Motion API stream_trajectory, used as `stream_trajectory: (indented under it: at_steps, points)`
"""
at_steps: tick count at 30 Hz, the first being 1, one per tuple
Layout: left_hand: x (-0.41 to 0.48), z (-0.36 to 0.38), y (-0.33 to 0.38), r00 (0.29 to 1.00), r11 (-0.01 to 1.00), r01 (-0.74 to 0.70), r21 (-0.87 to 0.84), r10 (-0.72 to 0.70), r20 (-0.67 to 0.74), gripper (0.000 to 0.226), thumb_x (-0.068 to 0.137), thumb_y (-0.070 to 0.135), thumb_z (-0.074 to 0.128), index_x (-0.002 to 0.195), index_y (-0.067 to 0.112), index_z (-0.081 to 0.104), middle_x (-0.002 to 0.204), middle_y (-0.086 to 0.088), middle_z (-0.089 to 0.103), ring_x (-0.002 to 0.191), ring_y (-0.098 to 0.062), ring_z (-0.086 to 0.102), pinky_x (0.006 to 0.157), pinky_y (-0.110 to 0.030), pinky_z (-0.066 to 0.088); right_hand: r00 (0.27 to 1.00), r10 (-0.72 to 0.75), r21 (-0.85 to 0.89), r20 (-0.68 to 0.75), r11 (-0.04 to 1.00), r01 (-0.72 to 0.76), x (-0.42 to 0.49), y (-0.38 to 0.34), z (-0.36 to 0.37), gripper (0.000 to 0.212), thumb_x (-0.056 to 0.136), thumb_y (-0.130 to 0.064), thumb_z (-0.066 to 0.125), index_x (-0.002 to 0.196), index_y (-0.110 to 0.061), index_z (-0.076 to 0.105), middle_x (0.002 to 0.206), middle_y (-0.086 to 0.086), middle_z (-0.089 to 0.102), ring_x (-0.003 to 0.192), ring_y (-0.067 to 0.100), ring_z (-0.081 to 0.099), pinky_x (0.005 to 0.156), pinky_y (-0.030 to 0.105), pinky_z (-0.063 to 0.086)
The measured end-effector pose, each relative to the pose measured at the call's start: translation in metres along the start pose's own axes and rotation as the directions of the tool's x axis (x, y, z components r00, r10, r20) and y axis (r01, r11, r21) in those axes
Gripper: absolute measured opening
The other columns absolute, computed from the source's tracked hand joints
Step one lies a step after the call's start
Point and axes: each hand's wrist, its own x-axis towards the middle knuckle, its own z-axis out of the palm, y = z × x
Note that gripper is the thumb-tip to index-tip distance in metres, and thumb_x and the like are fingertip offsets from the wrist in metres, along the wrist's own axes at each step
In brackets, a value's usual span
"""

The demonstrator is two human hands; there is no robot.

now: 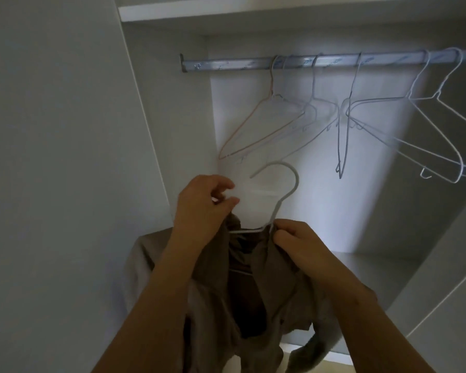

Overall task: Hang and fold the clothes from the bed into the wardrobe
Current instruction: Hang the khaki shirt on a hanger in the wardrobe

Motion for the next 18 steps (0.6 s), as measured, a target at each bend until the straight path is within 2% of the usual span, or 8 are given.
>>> stream_trajectory:
  at_steps: [3, 5, 7, 9, 11, 13, 15, 18]
  points:
    - [-0.003, -0.002, -0.023, 0.904, 0.927, 0.278, 0.253, -0.341, 0.258, 0.027, 0.082, 0.055, 0.057, 0.092, 0.03, 0.061, 0.119, 0.008, 0.051, 0.119, -0.014, 0.045, 0.104, -0.03, 0.031, 0.995, 0.021, 0.08, -0.095, 0.997, -0.013, 0.0, 0.008, -0.006, 0.046, 0.089, -0.005, 0.045, 0.048, -0.024, 0.054, 0.047, -0.012, 0.048, 0.046, -0.001, 0.044, 0.048, 0.008, 0.035]
    - [-0.007, -0.004, -0.032, 0.8, 0.8, 0.303, 0.518, -0.509, 0.318, 0.046, 0.084, 0.066, 0.038, 0.073, 0.026, 0.057, 0.089, 0.011, 0.058, 0.099, -0.018, 0.055, 0.095, -0.036, 0.037, 0.989, 0.055, 0.126, -0.14, 0.991, -0.037, 0.001, 0.014, -0.009, 0.034, 0.089, -0.005, 0.047, 0.058, -0.013, 0.056, 0.052, -0.005, 0.05, 0.047, 0.002, 0.046, 0.048, 0.008, 0.037]
    - [-0.012, 0.0, -0.034, 0.788, 0.817, 0.275, 0.508, -0.494, 0.368, 0.046, 0.09, 0.059, 0.037, 0.062, 0.026, 0.051, 0.067, 0.013, 0.05, 0.08, -0.015, 0.055, 0.081, -0.031, 0.038, 0.986, 0.073, 0.153, -0.149, 0.987, -0.05, 0.002, 0.019, -0.011, 0.031, 0.089, -0.005, 0.048, 0.06, -0.01, 0.056, 0.053, -0.003, 0.05, 0.047, 0.002, 0.046, 0.048, 0.008, 0.038]
    - [-0.016, 0.008, -0.032, 0.844, 0.905, 0.256, 0.341, -0.381, 0.378, 0.033, 0.092, 0.047, 0.045, 0.069, 0.026, 0.056, 0.071, 0.014, 0.055, 0.08, -0.013, 0.056, 0.076, -0.026, 0.038, 0.984, 0.092, 0.182, -0.153, 0.981, -0.063, 0.005, 0.021, -0.013, 0.029, 0.09, -0.006, 0.048, 0.064, -0.004, 0.06, 0.058, 0.001, 0.052, 0.051, 0.006, 0.048, 0.049, 0.009, 0.038]
    - [-0.018, 0.017, -0.03, 0.92, 0.956, 0.236, 0.174, -0.278, 0.278, 0.016, 0.094, 0.03, 0.05, 0.093, 0.024, 0.065, 0.092, 0.015, 0.06, 0.093, -0.006, 0.055, 0.083, -0.014, 0.038, 0.979, 0.129, 0.212, -0.158, 0.973, -0.094, 0.008, 0.024, -0.014, 0.026, 0.091, -0.007, 0.048, 0.07, 0.002, 0.061, 0.063, 0.007, 0.054, 0.052, 0.006, 0.049, 0.049, 0.01, 0.04]
    - [-0.021, 0.025, -0.028, 0.973, 0.973, 0.23, -0.009, -0.23, -0.017, 0.024, 0.094, 0.009, 0.049, 0.11, 0.02, 0.063, 0.106, 0.016, 0.057, 0.098, 0.002, 0.052, 0.085, 0.0, 0.034, 0.971, 0.183, 0.261, -0.154, 0.955, -0.138, 0.01, 0.028, -0.012, 0.031, 0.091, -0.006, 0.048, 0.063, -0.007, 0.061, 0.058, 0.004, 0.055, 0.049, 0.005, 0.05, 0.049, 0.011, 0.041]
    - [-0.022, 0.028, -0.025, 0.887, 0.946, 0.262, -0.192, -0.315, -0.339, 0.035, 0.09, -0.005, 0.045, 0.102, 0.022, 0.063, 0.101, 0.01, 0.062, 0.088, 0.002, 0.057, 0.083, 0.001, 0.038, 0.959, 0.25, 0.337, -0.133, 0.921, -0.194, 0.014, 0.032, -0.008, 0.042, 0.092, -0.003, 0.047, 0.054, -0.017, 0.06, 0.051, -0.004, 0.057, 0.051, 0.007, 0.051, 0.05, 0.014, 0.044]
    - [-0.017, 0.028, -0.026, 0.753, 0.852, 0.368, -0.372, -0.508, -0.419, 0.043, 0.086, -0.01, 0.042, 0.079, 0.029, 0.06, 0.083, 0.006, 0.064, 0.079, -0.004, 0.059, 0.078, -0.015, 0.047, 0.959, 0.276, 0.405, -0.061, 0.885, -0.229, 0.023, 0.031, 0.007, 0.041, 0.092, 0.002, 0.044, 0.057, -0.016, 0.056, 0.051, -0.005, 0.056, 0.051, 0.009, 0.052, 0.049, 0.015, 0.046]
